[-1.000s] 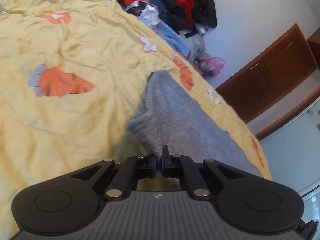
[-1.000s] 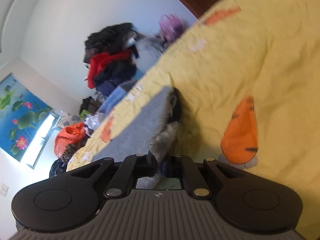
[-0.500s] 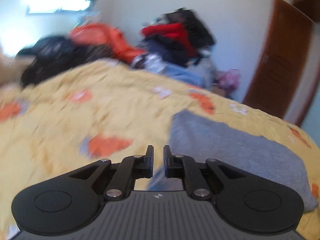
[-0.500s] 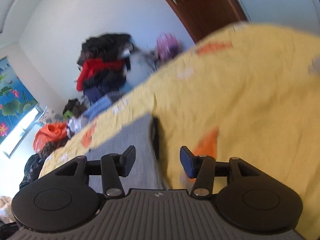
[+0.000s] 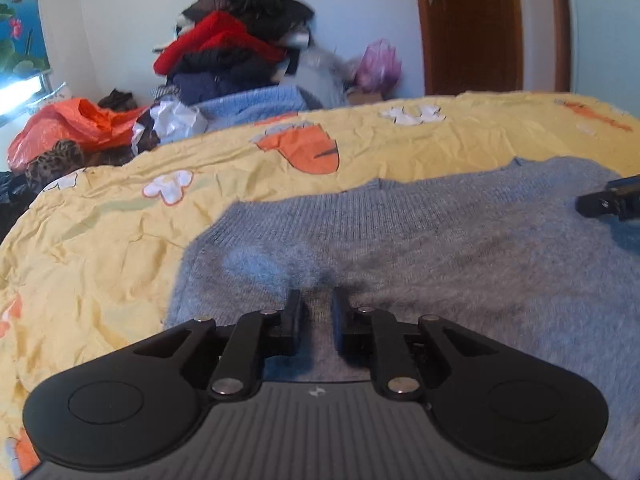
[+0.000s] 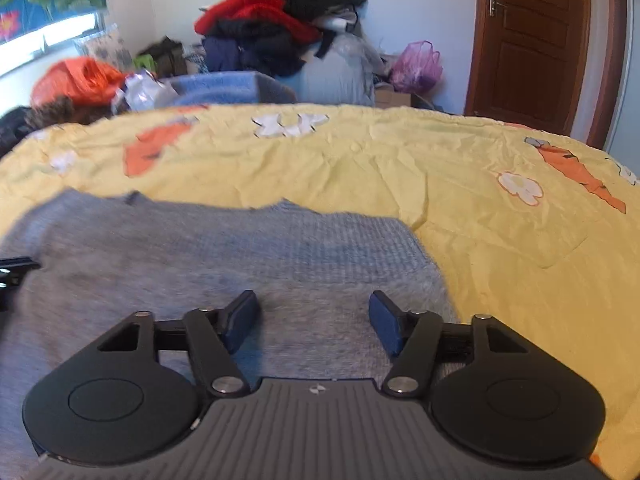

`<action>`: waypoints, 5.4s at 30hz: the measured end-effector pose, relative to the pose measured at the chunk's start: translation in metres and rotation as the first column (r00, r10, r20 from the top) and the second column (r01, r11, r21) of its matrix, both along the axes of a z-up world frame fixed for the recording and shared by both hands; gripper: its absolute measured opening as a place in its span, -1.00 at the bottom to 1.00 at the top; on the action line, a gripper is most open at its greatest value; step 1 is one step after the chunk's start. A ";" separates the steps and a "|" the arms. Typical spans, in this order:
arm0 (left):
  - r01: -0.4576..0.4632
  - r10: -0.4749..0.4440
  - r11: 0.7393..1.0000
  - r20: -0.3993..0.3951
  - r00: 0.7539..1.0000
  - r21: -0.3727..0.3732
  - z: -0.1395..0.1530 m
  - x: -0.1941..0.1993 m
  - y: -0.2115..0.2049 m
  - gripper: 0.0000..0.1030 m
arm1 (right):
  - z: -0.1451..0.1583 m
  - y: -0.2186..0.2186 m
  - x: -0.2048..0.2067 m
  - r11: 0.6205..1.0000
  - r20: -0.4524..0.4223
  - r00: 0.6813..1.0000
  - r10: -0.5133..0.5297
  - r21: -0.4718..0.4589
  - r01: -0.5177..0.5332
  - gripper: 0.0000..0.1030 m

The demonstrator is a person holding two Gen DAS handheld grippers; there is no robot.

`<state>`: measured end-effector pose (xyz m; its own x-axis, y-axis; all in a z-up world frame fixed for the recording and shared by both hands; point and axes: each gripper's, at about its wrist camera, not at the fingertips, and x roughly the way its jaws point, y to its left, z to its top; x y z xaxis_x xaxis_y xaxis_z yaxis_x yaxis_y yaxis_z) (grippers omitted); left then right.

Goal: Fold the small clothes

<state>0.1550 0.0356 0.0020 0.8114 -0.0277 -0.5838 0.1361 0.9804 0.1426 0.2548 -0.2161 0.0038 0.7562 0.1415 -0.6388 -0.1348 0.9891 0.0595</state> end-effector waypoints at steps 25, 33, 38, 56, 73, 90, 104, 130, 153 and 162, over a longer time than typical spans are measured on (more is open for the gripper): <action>0.023 -0.039 0.985 -0.094 0.995 -0.169 0.003 -0.061 0.008 1.00 | -0.002 0.019 -0.075 0.991 0.031 0.991 0.132 -0.001 -0.132 0.90; -0.013 -0.008 0.981 -0.111 0.994 -0.192 0.013 -0.116 0.021 1.00 | 0.026 -0.012 -0.142 0.977 0.081 0.994 0.075 0.193 -0.089 0.85; -0.021 0.001 0.988 -0.131 0.991 -0.150 0.008 -0.126 0.019 1.00 | 0.002 -0.018 -0.171 0.988 -0.002 0.994 0.110 0.109 -0.110 0.85; -0.037 0.021 0.989 -0.107 0.994 -0.142 0.006 -0.130 0.014 1.00 | -0.002 0.001 -0.174 0.989 -0.001 0.989 0.148 -0.005 -0.148 1.00; -0.272 0.128 0.450 -0.239 0.962 -0.851 -0.002 -0.171 0.129 1.00 | -0.002 -0.099 -0.210 0.727 -0.197 0.980 -0.035 0.668 0.160 0.93; -0.304 0.171 0.484 -0.251 0.953 -0.821 -0.019 -0.125 0.117 -0.39 | -0.010 -0.090 -0.181 0.659 -0.171 0.979 -0.111 0.724 0.201 0.90; -0.310 0.203 0.566 -0.235 0.950 -0.764 -0.003 -0.128 0.113 -0.91 | -0.024 -0.084 -0.169 0.693 -0.186 0.966 -0.178 0.674 0.257 -0.70; -0.263 0.172 0.455 -0.205 0.963 -0.851 -0.006 -0.210 0.130 0.72 | -0.023 -0.110 -0.230 0.608 -0.218 0.967 -0.134 0.752 0.254 0.18; -0.210 0.156 0.585 -0.145 0.977 -0.784 0.032 -0.201 0.111 -0.92 | -0.011 -0.078 -0.200 0.616 -0.112 0.991 -0.079 0.776 0.137 -0.73; -0.317 0.114 0.622 -0.318 0.941 -0.716 -0.002 -0.258 0.140 -0.87 | -0.017 -0.089 -0.277 0.632 -0.227 0.973 0.026 0.758 0.160 -0.71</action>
